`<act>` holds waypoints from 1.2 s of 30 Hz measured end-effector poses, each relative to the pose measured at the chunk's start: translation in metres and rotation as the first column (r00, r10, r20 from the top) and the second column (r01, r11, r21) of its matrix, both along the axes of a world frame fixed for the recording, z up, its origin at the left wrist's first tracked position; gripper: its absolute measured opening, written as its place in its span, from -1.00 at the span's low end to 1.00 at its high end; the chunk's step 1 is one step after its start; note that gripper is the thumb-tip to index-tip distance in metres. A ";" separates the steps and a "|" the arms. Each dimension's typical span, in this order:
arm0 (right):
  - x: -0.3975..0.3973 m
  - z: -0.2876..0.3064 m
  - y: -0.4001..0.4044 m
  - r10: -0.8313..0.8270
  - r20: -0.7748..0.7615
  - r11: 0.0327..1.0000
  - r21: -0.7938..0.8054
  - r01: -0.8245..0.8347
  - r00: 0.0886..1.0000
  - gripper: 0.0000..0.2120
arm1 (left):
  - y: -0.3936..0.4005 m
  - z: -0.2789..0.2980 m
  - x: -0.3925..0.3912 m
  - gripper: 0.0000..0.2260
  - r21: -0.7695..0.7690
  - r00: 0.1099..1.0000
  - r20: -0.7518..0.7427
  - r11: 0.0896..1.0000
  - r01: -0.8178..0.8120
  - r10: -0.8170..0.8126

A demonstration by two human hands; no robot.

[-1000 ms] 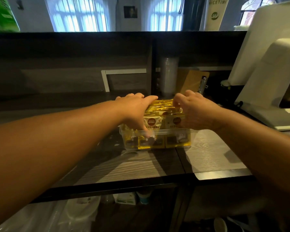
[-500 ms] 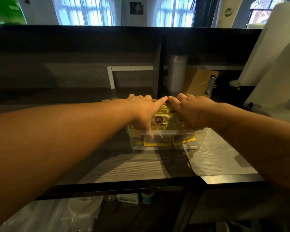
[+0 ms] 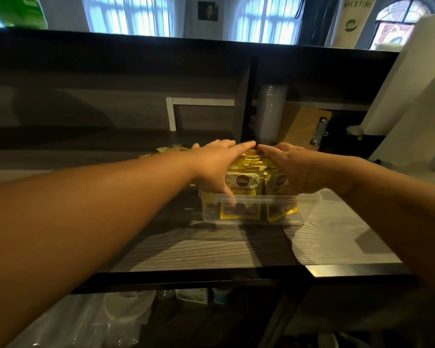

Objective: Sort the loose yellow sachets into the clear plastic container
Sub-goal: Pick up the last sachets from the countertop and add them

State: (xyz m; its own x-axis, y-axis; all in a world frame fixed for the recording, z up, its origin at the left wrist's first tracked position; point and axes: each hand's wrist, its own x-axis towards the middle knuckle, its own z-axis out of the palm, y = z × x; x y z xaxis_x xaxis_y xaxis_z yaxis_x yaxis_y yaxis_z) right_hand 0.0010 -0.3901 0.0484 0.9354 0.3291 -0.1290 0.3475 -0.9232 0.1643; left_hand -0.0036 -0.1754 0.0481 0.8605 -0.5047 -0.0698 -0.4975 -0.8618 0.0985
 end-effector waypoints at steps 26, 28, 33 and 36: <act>0.043 -0.003 0.227 0.089 0.004 0.976 0.198 -0.088 0.996 -0.50 | 0.191 -0.092 -0.006 -0.42 -0.456 0.762 0.032 0.688 -0.565 0.647; 0.051 -0.011 0.242 0.057 0.005 0.981 0.186 -0.057 0.998 -0.55 | 0.194 -0.089 -0.006 -0.35 -0.483 0.757 0.009 0.665 -0.569 0.654; 0.074 -0.024 0.271 -0.078 0.019 0.988 0.133 0.075 0.997 -0.59 | 0.207 -0.086 -0.003 -0.46 -0.563 0.762 0.012 0.635 -0.530 0.647; 0.086 -0.036 0.279 -0.169 0.021 0.967 0.199 0.162 0.985 -0.58 | 0.207 -0.084 -0.005 -0.54 -0.662 0.738 0.086 0.592 -0.459 0.669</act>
State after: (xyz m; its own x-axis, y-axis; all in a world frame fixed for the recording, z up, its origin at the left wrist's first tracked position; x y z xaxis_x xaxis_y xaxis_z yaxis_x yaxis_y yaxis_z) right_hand 0.0872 -0.1111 0.0127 0.9819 0.1847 -0.0410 0.1842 -0.9828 -0.0157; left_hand -0.0087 0.0319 -0.0354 0.9016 0.2456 0.3560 -0.0201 -0.7985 0.6017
